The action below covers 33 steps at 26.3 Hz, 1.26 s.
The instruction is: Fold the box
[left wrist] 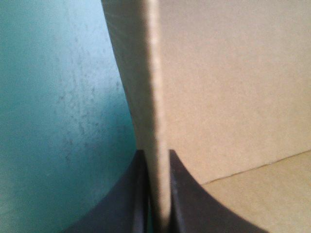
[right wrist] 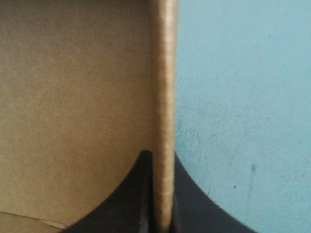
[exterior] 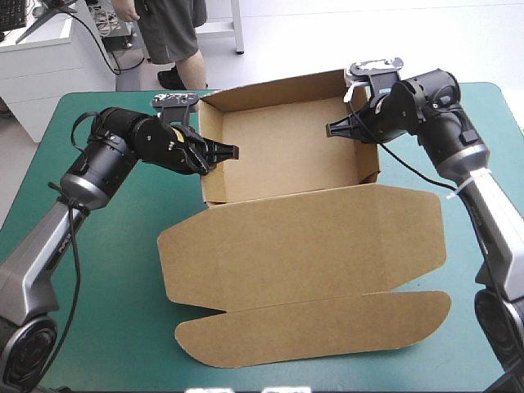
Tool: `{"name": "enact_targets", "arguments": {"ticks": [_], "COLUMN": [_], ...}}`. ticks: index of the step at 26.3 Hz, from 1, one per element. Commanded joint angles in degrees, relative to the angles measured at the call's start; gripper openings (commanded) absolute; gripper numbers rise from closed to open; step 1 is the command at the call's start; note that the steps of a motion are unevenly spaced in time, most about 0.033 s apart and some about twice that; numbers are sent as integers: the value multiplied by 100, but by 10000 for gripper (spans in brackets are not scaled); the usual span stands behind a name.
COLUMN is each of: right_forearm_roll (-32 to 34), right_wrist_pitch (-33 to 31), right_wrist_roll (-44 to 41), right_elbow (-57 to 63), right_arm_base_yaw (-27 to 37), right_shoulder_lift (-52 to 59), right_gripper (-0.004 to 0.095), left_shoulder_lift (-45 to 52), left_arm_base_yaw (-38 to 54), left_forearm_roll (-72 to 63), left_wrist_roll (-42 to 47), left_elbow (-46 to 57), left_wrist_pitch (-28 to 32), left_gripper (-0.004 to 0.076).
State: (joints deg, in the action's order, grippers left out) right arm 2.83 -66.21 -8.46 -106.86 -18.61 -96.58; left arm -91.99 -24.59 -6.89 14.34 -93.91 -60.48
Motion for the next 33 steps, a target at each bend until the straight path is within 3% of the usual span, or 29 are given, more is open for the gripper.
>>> {"name": "enact_targets", "arguments": {"ticks": [1, 2, 5, 19, 21, 25, 29, 33], "right_forearm_roll": [-445, -565, -563, -691, -797, -909, -825, -841], "right_wrist_pitch": [-101, -224, -547, -547, -547, -547, -547, -547], "right_wrist_roll": [151, 165, 211, 190, 259, 274, 286, 301], "right_elbow": [-161, -161, -161, -161, -161, -161, -161, -161], "right_arm_base_yaw": [-39, -39, -39, -39, -39, -39, -39, -39], "right_shoulder_lift": [-9, -153, -450, -1289, -1342, -1433, -1445, -1445], "right_gripper": [-13, -13, -13, -13, -13, 11, 147, 508], "left_shoulder_lift": [-27, -184, -423, -1268, -1323, -1411, -1423, -1423], "left_arm_base_yaw": [-25, -25, -25, -25, -1, 178, 307, 362], "left_forearm_roll": [31, 136, 155, 54, -78, -388, -403, -345], "left_wrist_roll": [-136, -145, -247, -763, -1078, -1174, -1174, -1174], "left_elbow": [-602, -737, -760, -760, -760, -760, -760, -765], "left_wrist_pitch": [-329, -624, -508, -453, -552, -799, -849, -849], "left_gripper": [-8, -8, -8, -6, 31, 180, 299, 406]}}
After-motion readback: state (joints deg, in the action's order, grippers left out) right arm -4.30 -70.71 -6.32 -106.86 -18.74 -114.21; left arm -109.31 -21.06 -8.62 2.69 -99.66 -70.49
